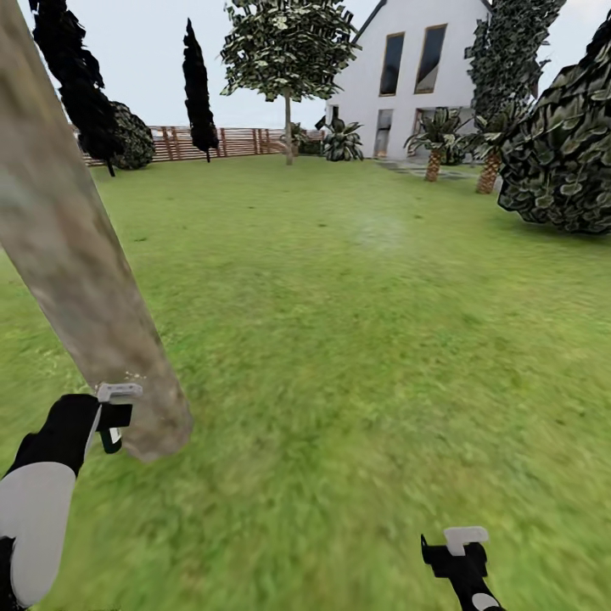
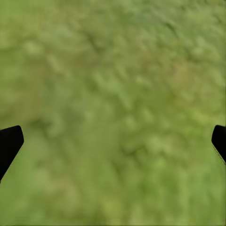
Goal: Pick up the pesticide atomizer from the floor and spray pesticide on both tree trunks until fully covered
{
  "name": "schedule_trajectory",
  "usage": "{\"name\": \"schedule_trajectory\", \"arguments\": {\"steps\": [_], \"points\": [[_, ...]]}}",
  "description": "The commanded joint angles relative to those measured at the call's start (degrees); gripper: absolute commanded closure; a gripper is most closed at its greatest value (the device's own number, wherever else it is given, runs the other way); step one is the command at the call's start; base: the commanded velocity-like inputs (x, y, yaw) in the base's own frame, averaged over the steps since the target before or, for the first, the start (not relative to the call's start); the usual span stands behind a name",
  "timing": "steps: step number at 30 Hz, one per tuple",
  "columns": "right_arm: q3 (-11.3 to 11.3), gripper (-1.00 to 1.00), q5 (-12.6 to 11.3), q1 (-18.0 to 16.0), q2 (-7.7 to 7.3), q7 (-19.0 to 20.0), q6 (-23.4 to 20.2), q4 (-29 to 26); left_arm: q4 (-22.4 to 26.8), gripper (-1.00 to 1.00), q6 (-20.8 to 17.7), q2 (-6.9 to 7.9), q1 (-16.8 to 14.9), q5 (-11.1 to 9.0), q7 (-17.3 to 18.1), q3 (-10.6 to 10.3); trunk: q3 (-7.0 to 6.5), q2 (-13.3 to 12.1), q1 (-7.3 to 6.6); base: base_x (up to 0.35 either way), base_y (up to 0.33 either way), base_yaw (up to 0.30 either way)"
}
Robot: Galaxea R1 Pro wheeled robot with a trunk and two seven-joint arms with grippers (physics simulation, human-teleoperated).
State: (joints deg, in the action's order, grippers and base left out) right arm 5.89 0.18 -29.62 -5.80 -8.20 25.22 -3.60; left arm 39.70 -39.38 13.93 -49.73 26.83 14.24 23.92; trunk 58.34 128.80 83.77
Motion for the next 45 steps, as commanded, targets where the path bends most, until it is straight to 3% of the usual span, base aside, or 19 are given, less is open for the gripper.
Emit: {"name": "schedule_trajectory", "arguments": {"steps": [1, 9, 14, 16, 18, 21, 23, 25, 27, 28, 37, 45], "points": [[0.0, -1.0, 0.0, 0.0, 0.0, 0.0, 0.0, 0.0, 0.0, 1.0, 0.0, 0.03, 0.0, 0.1, 0.0, 0.0, 0.0, 0.0, 0.0, 0.17, -0.231, 0.277], [0.0, -1.0, 0.0, 0.0, -0.16, -0.1, 0.0, 0.0, -1.0, 1.0, 0.1, 0.05, 0.2, -0.2, -0.3, 0.2, 0.0, 0.0, 0.0, 0.04, -0.266, 0.075], [0.0, -1.0, 0.0, 0.0, -0.06, 0.0, 0.0, 0.0, -2.0, 1.0, 0.4, 2.96, 3.0, -0.1, -0.4, 2.8, 0.0, 0.0, 0.0, 0.168, -0.223, 0.0], [0.0, -1.0, 0.0, 0.0, -0.02, 0.0, 0.0, 0.0, -2.1, 1.0, 0.7, 2.68, 3.6, -0.2, -0.4, 3.7, 0.0, 0.0, 0.0, 0.224, -0.087, 0.053], [0.0, -1.0, 0.0, 0.0, 0.0, 0.0, 0.0, 0.0, -2.9, 1.0, 0.9, 1.03, 3.8, -0.3, -0.4, 4.0, 0.0, 0.0, 0.0, 0.04, -0.013, 0.233], [0.0, -1.0, 0.0, 0.0, 0.0, 0.0, 0.0, 0.0, -5.8, 1.0, 1.4, 0.61, 3.8, -0.4, -0.4, 4.1, 0.0, 0.0, 0.0, 0.005, -0.001, 0.271], [0.0, -1.0, 0.0, 0.0, 0.0, 0.0, 0.0, 0.0, -7.8, 1.0, 5.5, 0.62, 3.9, -0.3, -1.3, 4.2, 0.0, 0.0, 0.0, 0.0, 0.0, 0.276], [0.0, -1.0, 0.0, 0.0, 0.0, 0.0, 0.0, 0.0, -10.4, 1.0, 6.8, 0.41, 3.9, -0.6, -4.1, 4.3, 0.0, 0.0, 0.0, 0.0, 0.0, 0.276], [0.0, -1.0, 0.0, 0.0, 0.0, 0.0, 0.0, 0.0, -10.9, 1.0, 9.4, -1.89, 3.9, -1.9, -5.6, 4.3, 0.0, 0.0, 0.0, 0.0, 0.0, 0.276], [0.0, -1.0, 0.0, 0.0, 0.0, 0.0, 0.0, 0.0, -10.9, 1.0, 10.5, -2.25, 3.9, -2.1, -5.8, 4.3, 0.0, 0.0, 0.0, 0.0, 0.0, 0.276], [0.0, -1.0, 0.0, 0.0, 0.07, -0.1, 0.0, 0.1, -10.6, 1.0, 11.5, -2.63, 3.9, -2.3, -6.2, 4.1, 0.0, 0.0, 0.0, 0.171, -0.016, 0.055], [0.1, -1.0, 0.1, 0.0, 0.34, -0.1, 0.0, 0.1, -10.6, 1.0, 11.5, -2.6, 3.9, -2.3, -6.2, 4.2, 0.0, 0.0, 0.0, 0.023, -0.254, 0.005]]}}
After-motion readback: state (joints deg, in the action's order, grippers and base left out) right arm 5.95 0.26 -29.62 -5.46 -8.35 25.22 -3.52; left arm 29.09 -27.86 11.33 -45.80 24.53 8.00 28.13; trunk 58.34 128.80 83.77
